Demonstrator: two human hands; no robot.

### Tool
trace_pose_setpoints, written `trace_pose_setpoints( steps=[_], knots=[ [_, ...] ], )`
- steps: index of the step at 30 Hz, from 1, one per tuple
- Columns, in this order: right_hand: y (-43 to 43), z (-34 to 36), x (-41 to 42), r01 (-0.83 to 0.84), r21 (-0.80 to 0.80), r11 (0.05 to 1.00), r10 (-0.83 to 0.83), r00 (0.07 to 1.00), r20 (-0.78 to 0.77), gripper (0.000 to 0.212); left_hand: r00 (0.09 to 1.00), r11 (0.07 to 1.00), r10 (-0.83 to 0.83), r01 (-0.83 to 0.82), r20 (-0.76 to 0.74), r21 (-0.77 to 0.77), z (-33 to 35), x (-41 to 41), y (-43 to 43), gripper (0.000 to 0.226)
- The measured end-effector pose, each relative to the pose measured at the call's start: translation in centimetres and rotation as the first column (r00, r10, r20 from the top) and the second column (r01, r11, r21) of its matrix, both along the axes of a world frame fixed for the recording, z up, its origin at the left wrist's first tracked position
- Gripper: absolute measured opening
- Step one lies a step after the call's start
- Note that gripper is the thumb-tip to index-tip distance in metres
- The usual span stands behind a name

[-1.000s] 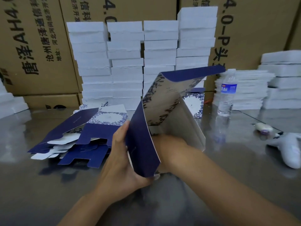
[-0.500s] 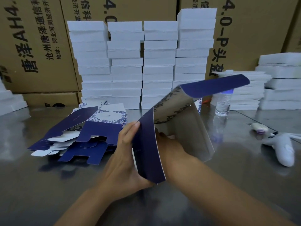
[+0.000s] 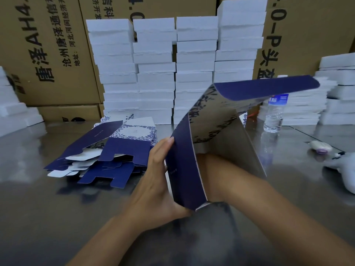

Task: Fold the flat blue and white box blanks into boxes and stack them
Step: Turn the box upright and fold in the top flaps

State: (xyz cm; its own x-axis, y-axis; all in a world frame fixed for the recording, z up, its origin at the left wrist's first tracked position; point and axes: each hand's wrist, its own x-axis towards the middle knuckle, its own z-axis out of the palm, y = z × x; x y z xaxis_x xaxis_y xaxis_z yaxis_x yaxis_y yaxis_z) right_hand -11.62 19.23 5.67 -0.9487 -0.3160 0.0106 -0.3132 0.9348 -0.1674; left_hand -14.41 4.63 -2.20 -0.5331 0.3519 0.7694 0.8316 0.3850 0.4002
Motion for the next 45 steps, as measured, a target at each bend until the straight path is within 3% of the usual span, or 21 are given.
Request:
trace_pose_setpoints(
  steps=[7,8,10,13,15,17,19,23,26,31,35,39,42,43,45],
  knots=[
    [0.7,-1.4,-1.3,0.026,0.02,0.999,-0.028,0.993,0.119,0.041,1.0,1.0,0.014,-0.015,-0.008,-0.022,-0.1,0.1,0.2,0.128],
    [1.0,-1.5,-1.3,0.015,-0.017,1.0,-0.014,0.997,0.08,0.038,1.0,1.0,0.021,-0.021,-0.006,-0.022,-0.1,0.1,0.2,0.129],
    [1.6,-1.3,-0.9,-0.052,-0.172,0.984,0.026,0.989,-0.148,0.022,0.999,1.0,0.029,-0.029,0.023,0.009,-0.1,0.1,0.2,0.127],
    [2.3,-0.9,0.3,-0.318,-0.417,0.852,0.02,0.815,-0.58,0.021,0.996,0.997,0.041,-0.047,0.079,0.068,-0.1,0.2,0.2,0.123],
    [2.7,-1.2,0.9,-0.477,-0.358,0.803,-0.001,0.6,-0.8,0.026,0.991,0.992,0.064,-0.076,0.121,0.101,-0.1,0.2,0.3,0.123],
    [2.4,-2.5,1.6,-0.566,-0.303,0.767,-0.018,0.453,-0.891,0.03,0.983,0.985,0.092,-0.113,0.156,0.132,-0.1,0.3,0.4,0.12],
    [1.5,-4.2,2.2,-0.604,-0.298,0.739,-0.009,0.433,-0.901,0.036,0.973,0.978,0.101,-0.135,0.206,0.157,-0.1,0.4,0.4,0.115],
    [0.0,-6.2,1.8,-0.407,-0.175,0.896,0.009,0.412,-0.911,0.05,0.951,0.983,0.059,-0.108,0.305,0.147,-0.2,0.4,0.2,0.111],
    [0.0,-6.3,1.4,-0.267,-0.151,0.952,-0.044,0.368,-0.929,0.049,0.938,0.99,0.025,-0.072,0.347,0.122,-0.4,0.1,-0.1,0.11],
    [0.0,-5.8,1.4,-0.183,-0.206,0.961,-0.145,0.298,-0.943,0.038,0.921,0.994,-0.032,-0.011,0.388,0.109,-0.7,0.0,0.1,0.113],
    [0.2,-5.9,1.5,-0.187,-0.218,0.958,-0.147,0.331,-0.932,0.033,0.896,0.994,-0.086,0.05,0.435,0.095,-0.5,0.0,0.0,0.116],
    [0.0,-5.7,1.9,-0.252,-0.336,0.908,-0.236,0.356,-0.904,0.028,0.892,0.994,-0.099,0.11,0.441,0.0,-0.1,0.1,-1.1,0.117],
    [0.1,-5.5,2.1,-0.259,-0.409,0.875,-0.303,0.365,-0.88,0.025,0.917,0.998,-0.049,0.062,0.397,-0.019,0.2,0.6,-1.1,0.08],
    [0.1,-5.5,2.2,-0.261,-0.415,0.871,-0.311,0.362,-0.879,0.024,0.928,0.999,-0.037,0.032,0.372,0.019,0.4,0.8,-0.9,0.062],
    [0.1,-5.6,2.3,-0.27,-0.405,0.874,-0.307,0.339,-0.889,0.023,0.946,0.986,-0.024,-0.031,0.324,0.164,1.0,1.2,-0.3,0.048]
  ],
)
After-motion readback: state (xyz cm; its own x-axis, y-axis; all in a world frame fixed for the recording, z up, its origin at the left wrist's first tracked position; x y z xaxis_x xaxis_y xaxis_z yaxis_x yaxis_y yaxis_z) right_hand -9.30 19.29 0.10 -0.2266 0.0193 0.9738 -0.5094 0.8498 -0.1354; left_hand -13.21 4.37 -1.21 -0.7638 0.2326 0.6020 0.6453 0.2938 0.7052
